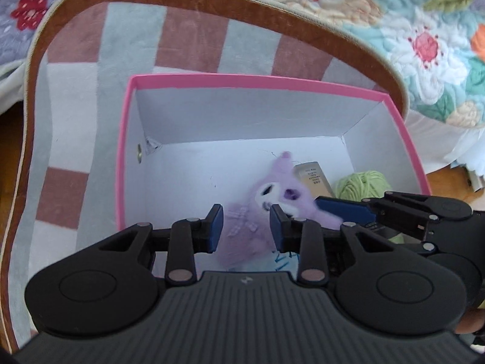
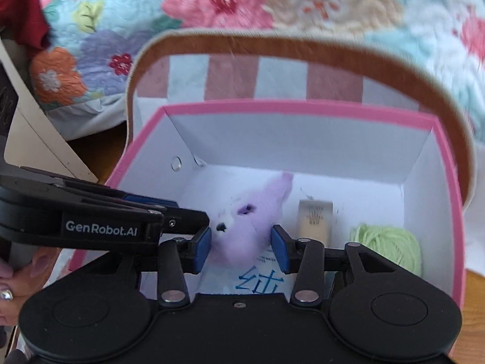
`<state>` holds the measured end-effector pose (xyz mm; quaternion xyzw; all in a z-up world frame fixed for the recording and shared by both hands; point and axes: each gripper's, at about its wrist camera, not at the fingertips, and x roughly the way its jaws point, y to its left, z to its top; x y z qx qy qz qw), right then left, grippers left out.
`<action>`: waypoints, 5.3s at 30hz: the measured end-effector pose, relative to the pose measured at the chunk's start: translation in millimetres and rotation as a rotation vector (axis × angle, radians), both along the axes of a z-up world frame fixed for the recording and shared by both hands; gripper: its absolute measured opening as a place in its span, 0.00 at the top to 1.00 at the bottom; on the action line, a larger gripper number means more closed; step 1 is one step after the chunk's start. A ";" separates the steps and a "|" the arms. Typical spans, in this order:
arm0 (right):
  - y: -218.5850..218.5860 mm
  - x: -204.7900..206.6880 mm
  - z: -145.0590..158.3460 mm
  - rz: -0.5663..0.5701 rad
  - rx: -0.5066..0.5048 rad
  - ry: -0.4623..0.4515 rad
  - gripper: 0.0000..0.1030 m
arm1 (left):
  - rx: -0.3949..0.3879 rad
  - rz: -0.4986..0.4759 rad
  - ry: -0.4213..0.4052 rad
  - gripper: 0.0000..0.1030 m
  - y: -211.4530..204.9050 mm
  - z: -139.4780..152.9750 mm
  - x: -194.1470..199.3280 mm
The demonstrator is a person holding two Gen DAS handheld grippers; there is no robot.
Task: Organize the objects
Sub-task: 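Lift the plush toy with the left tool and lower it into the pink box, then open the left tool and withdraw it from the box, then move the left tool to the clear case with orange label, then close the left tool on the clear plastic case, then carry the clear case with the left tool and lower it into the box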
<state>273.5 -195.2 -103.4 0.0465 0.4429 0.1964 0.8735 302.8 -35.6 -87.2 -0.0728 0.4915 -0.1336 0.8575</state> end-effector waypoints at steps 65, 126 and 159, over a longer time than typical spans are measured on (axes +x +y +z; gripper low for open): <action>-70.0 -201.0 55.9 0.000 -0.193 -0.122 0.19 | -0.004 -0.139 0.024 0.12 -47.5 41.0 -158.9; -50.9 -160.9 -57.2 -0.090 -0.177 0.159 0.08 | -0.357 -0.063 0.187 0.62 -60.1 -81.6 -154.3; 12.3 -221.1 60.5 -0.020 0.061 0.107 0.25 | -0.227 -0.161 0.061 0.63 44.8 66.0 -217.1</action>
